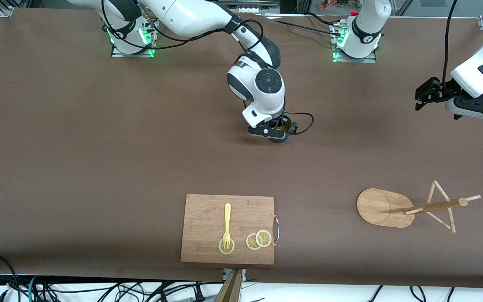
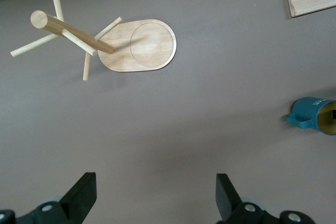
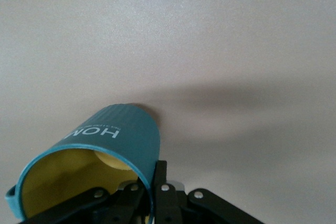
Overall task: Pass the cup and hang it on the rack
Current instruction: 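Carry the teal mug with the right gripper toward the table middle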
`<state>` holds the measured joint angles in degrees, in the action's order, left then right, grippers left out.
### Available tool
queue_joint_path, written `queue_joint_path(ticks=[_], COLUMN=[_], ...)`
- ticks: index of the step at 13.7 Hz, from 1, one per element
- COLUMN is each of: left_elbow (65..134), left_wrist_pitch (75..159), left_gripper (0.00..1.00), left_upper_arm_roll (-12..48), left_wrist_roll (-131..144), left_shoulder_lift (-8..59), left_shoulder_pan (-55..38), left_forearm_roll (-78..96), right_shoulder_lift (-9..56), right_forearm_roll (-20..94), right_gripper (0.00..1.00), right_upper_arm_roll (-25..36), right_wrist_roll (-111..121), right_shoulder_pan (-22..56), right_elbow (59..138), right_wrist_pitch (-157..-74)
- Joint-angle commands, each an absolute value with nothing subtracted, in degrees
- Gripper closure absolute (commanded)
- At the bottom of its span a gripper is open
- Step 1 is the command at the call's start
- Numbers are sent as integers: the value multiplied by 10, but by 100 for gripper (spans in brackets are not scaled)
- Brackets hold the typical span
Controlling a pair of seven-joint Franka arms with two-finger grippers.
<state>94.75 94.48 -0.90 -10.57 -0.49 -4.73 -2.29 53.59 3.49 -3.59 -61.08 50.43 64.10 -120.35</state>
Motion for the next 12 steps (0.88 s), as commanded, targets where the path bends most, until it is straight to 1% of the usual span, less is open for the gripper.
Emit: queue_joint_path(ticks=[1, 3, 7, 11, 12], left_elbow=[952, 952, 952, 952, 952], left_wrist_pitch=[941, 941, 941, 941, 941], left_gripper=[0, 0, 0, 0, 0], left_upper_arm_roll=[-11, -11, -11, -11, -11], left_wrist_roll=[-110, -110, -110, -111, -110], left_shoulder_lift=[-13, -13, -13, -13, -13], left_shoulder_pan=[-49, -49, -49, -49, -49], left_forearm_roll=[-28, -28, -28, -28, -28], right_shoulder_lift=[551, 551, 555, 560, 561], right_forearm_roll=[37, 37, 35, 34, 33], right_gripper=[100, 100, 96, 96, 93], right_upper_arm_roll=[-33, -33, -33, -33, -33], right_wrist_roll=[-627, -628, -629, -629, -629], right_shoulder_pan=[510, 511, 512, 515, 515], right_elbow=[619, 619, 621, 621, 621], right_wrist_pitch=[-1208, -1208, -1209, -1217, -1216])
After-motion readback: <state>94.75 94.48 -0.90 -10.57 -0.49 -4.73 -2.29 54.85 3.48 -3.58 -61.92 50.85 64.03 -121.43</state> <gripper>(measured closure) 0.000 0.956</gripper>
